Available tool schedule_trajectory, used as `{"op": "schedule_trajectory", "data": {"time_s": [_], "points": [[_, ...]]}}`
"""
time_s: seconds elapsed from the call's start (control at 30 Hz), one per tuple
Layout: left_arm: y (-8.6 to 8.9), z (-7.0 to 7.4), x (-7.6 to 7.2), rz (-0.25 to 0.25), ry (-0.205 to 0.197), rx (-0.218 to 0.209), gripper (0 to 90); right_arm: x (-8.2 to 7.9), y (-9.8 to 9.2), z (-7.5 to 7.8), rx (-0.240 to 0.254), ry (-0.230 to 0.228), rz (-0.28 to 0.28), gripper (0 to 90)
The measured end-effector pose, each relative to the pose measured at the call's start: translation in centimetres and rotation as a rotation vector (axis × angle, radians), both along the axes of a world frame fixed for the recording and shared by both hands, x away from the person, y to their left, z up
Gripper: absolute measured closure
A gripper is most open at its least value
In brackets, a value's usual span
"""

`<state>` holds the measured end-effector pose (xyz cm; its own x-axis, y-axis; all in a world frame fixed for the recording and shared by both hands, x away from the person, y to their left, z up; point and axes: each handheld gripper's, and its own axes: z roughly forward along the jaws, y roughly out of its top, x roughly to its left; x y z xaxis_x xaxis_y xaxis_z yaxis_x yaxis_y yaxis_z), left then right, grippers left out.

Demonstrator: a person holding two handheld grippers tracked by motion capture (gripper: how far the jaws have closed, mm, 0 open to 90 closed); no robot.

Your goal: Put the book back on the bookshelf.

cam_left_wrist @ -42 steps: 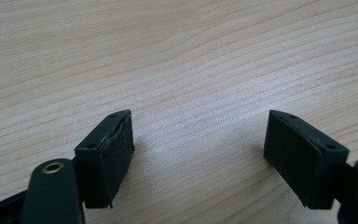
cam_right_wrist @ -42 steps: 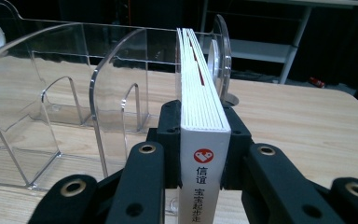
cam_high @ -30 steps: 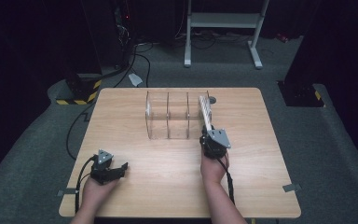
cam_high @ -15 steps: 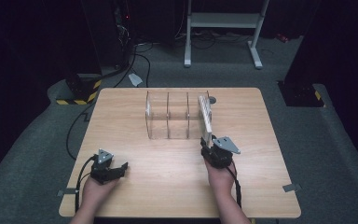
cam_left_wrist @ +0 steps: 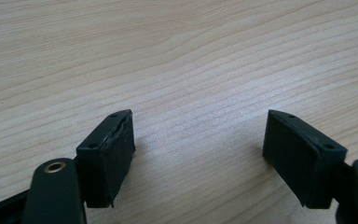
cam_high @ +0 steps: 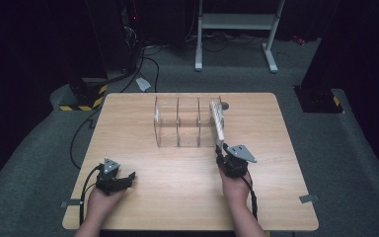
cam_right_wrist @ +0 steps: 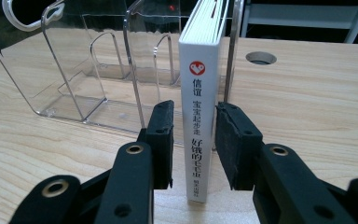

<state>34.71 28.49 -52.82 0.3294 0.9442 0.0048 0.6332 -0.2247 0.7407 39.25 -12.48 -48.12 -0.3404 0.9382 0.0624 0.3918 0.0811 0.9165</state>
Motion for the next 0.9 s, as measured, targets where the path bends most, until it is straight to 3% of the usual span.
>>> {"op": "schedule_trajectory", "data": {"time_s": [0.07,0.3,0.47,0.9], "points": [[0.0,0.0,0.0,-0.001,0.001,-0.003,25.0,0.2,0.0,0.1,0.001,0.001,-0.003,71.8],[0.1,0.0,0.0,-0.001,-0.003,0.007,25.1,0.4,0.3,0.0,0.023,-0.004,-0.024,72.5],[0.1,0.0,0.0,0.0,-0.002,0.006,25.2,0.3,0.7,0.0,0.001,-0.013,-0.061,73.1],[0.1,0.0,-0.1,0.002,-0.002,0.003,25.5,0.8,1.5,-0.2,0.016,-0.029,-0.114,73.1]]}}
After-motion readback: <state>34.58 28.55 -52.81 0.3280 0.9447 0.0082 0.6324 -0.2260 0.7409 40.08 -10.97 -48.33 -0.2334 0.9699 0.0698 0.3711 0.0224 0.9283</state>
